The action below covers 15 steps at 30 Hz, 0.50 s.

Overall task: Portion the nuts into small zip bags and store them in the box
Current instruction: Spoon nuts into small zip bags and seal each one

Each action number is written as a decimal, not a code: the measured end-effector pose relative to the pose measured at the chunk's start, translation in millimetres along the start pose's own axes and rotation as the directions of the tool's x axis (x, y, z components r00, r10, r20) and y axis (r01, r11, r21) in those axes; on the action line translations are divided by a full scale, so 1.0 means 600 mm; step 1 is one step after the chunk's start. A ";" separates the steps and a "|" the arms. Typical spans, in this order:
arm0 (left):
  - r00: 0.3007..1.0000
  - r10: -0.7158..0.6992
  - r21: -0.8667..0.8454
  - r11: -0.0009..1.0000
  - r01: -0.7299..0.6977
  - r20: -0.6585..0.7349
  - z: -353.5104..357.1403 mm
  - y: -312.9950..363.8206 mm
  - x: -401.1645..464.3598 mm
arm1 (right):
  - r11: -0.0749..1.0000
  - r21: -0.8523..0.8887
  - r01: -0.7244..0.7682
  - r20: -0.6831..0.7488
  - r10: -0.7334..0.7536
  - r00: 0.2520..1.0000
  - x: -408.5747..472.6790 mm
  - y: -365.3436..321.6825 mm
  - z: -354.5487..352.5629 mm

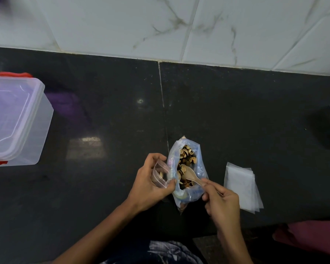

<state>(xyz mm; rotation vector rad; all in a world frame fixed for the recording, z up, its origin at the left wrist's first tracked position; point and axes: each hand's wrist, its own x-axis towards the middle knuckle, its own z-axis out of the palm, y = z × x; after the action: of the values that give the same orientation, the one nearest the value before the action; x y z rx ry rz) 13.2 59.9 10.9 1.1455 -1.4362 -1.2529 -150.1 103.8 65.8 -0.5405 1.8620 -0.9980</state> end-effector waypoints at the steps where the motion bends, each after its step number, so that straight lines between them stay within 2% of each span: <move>1: 1.000 0.002 -0.003 1.000 -0.002 -0.002 0.000 0.001 0.000 | 0.999 0.036 -0.027 0.000 0.027 1.000 -0.001 -0.001 0.000; 5: 1.000 0.008 0.003 1.000 -0.008 -0.020 0.000 0.003 -0.001 | 0.986 0.134 -0.102 -0.010 0.104 0.995 -0.004 -0.001 -0.003; 10: 0.994 0.034 0.029 0.999 -0.032 -0.102 -0.004 0.004 -0.001 | 0.980 0.175 -0.092 -0.005 0.095 0.995 -0.014 0.000 -0.015; 15: 0.991 0.068 0.021 0.998 -0.065 -0.120 -0.003 0.010 -0.001 | 0.982 0.179 -0.067 -0.024 0.073 0.997 -0.025 -0.008 -0.030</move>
<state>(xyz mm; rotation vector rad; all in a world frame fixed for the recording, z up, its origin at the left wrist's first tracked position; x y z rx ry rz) 14.5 60.3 16.8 1.1554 -1.3862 -1.1088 -158.8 118.9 81.6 -0.3526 1.7845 -1.1180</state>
